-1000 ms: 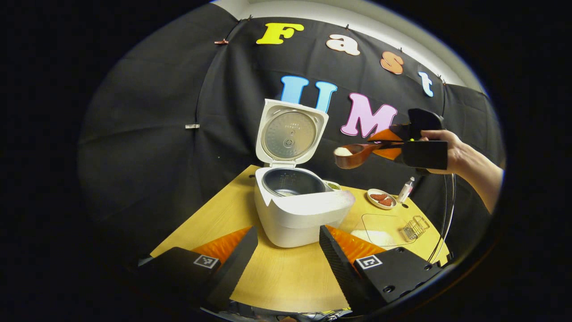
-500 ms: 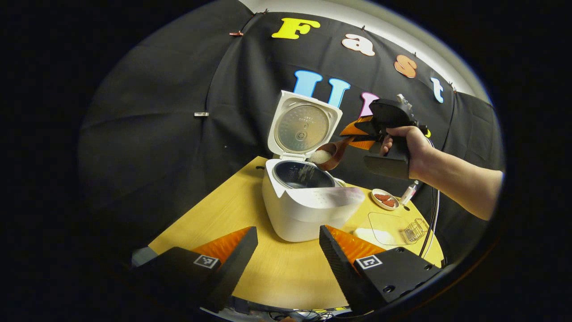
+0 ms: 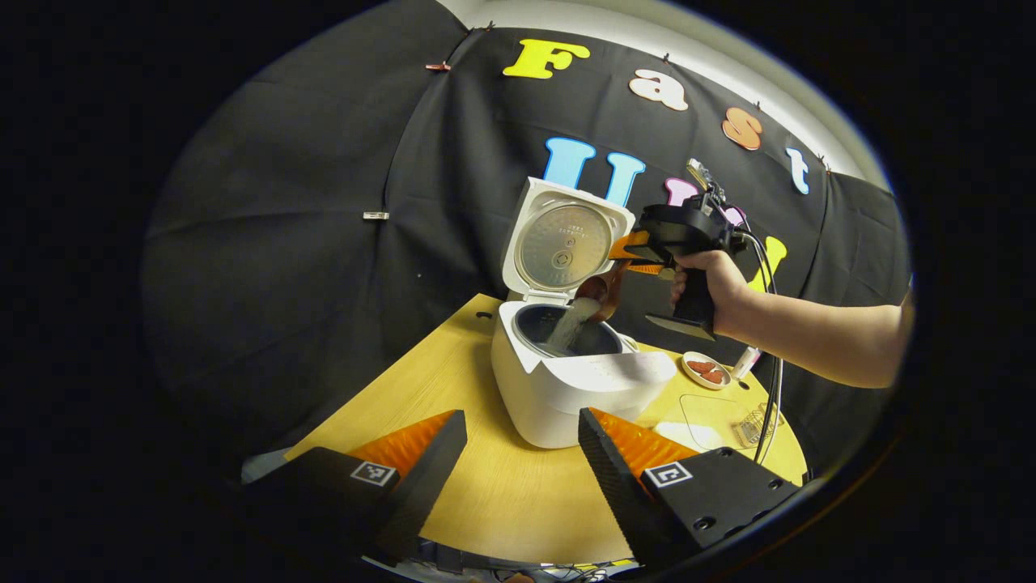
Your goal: Close the left gripper, press the button to open the rice cooker; take a wooden spoon from the chopstick holder with the right hand, scoop a spoonful of rice and pour it into the rice cooker, then put the wooden spoon back into the chopstick holder.
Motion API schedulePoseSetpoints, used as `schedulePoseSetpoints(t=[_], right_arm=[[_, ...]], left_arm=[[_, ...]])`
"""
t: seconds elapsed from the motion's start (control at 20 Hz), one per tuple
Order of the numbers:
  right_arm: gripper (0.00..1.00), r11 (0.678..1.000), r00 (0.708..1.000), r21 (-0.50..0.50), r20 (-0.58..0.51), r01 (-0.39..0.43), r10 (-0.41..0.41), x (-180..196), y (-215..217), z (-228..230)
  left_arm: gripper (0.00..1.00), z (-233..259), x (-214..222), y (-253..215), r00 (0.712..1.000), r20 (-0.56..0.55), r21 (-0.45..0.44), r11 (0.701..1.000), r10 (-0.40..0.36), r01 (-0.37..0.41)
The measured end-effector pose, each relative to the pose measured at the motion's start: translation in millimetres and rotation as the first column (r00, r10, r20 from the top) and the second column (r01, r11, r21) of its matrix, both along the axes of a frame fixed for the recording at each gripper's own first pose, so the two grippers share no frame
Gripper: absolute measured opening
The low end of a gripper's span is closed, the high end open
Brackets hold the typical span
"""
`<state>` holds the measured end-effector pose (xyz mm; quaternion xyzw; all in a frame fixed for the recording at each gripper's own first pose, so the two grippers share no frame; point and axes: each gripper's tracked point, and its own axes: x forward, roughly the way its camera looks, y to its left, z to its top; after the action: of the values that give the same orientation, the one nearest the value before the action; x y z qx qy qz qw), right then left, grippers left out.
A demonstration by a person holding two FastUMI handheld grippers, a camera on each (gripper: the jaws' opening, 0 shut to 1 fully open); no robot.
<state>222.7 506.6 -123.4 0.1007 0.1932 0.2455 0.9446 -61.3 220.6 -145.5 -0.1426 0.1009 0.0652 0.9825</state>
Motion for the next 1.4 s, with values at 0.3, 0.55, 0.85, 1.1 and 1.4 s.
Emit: schedulePoseSetpoints(t=[0.3,0.55,0.85,1.1,1.4], right_arm=[[0.16,0.97,0.978,-0.211,0.142,-0.121,0.153,-7.6,21.2,-6.8],[0.16,0.883,0.882,-0.401,0.285,-0.245,0.374,-32.5,47.1,-4.2],[0.16,0.825,0.853,-0.46,0.233,-0.327,0.468,-56.8,52.1,-19.6],[0.16,0.915,0.914,-0.304,0.224,-0.265,0.339,-46.8,12.6,24.0],[0.16,0.977,0.955,-0.136,0.227,-0.165,0.193,-43.7,-88.3,85.0]], left_arm=[[0.96,-4.9,-2.7,-3.1,1.0,-0.008,-0.017,1.0,0.009,-0.009],[0.96,-5.8,-8.0,-9.2,1.0,-0.012,0.002,1.0,0.002,-0.002],[0.96,-2.2,-14.2,-16.0,1.0,0.006,0.024,1.0,0.01,-0.01],[0.96,-6.7,-20.2,-30.5,1.0,0.002,0.028,1.0,-0.002,0.002],[0.96,9.5,-13.5,-67.4,0.998,0.018,0.092,0.994,-0.054,0.053]])
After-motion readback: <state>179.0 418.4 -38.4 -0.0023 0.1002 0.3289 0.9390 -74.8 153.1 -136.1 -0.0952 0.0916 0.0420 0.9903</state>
